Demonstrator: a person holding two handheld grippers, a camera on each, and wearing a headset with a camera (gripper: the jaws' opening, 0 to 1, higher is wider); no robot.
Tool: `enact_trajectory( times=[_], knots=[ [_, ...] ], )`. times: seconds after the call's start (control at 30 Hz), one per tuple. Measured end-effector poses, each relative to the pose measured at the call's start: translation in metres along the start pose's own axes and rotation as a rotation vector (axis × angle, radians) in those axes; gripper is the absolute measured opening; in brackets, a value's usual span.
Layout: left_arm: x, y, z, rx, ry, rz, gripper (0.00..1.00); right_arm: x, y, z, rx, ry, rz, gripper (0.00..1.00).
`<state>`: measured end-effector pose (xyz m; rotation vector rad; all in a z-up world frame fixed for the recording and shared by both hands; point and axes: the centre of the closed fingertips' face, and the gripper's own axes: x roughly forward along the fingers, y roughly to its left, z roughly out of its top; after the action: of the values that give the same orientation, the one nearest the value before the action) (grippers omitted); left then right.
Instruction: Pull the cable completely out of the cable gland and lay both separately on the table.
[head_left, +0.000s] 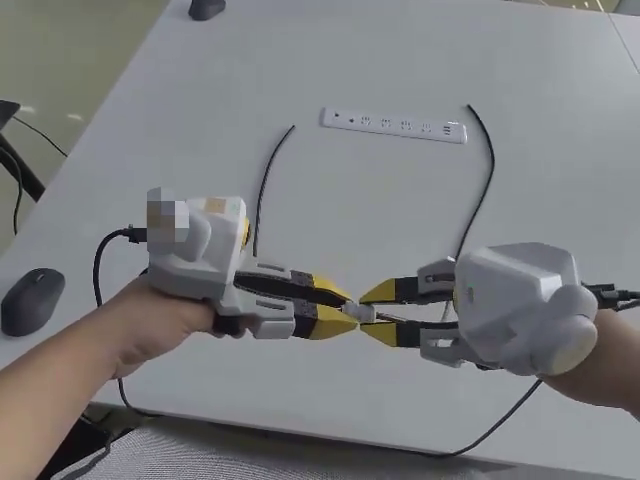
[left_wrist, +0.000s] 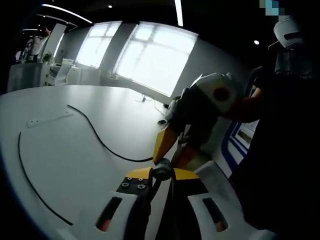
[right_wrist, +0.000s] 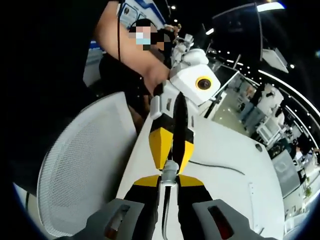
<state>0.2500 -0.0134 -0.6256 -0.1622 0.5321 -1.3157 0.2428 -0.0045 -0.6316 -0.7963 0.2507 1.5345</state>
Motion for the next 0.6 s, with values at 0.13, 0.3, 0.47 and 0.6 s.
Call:
enact_trajectory(
  times=[0.13, 0.3, 0.47, 0.6],
  knots=[
    [0.0, 0.0, -0.001, 0.024, 0.0, 0.005, 0.15, 0.0, -0.001, 0.0, 0.044, 0.004, 0.008, 0.08],
    [-0.001, 0.001, -0.001, 0.038, -0.007, 0.008, 0.15, -0.004, -0.005, 0.0, 0.224, -0.038, 0.005, 0.09],
    [-0.005, 0.003, 0.003, 0.052, -0.023, 0.024, 0.15, -0.018, -0.018, 0.01, 0.457, -0.16, -0.043, 0.2],
    [-0.008, 0.004, 0.007, 0.072, -0.033, 0.038, 0.15, -0.031, -0.03, 0.0, 0.523, -0.155, -0.124, 0.18]
  ],
)
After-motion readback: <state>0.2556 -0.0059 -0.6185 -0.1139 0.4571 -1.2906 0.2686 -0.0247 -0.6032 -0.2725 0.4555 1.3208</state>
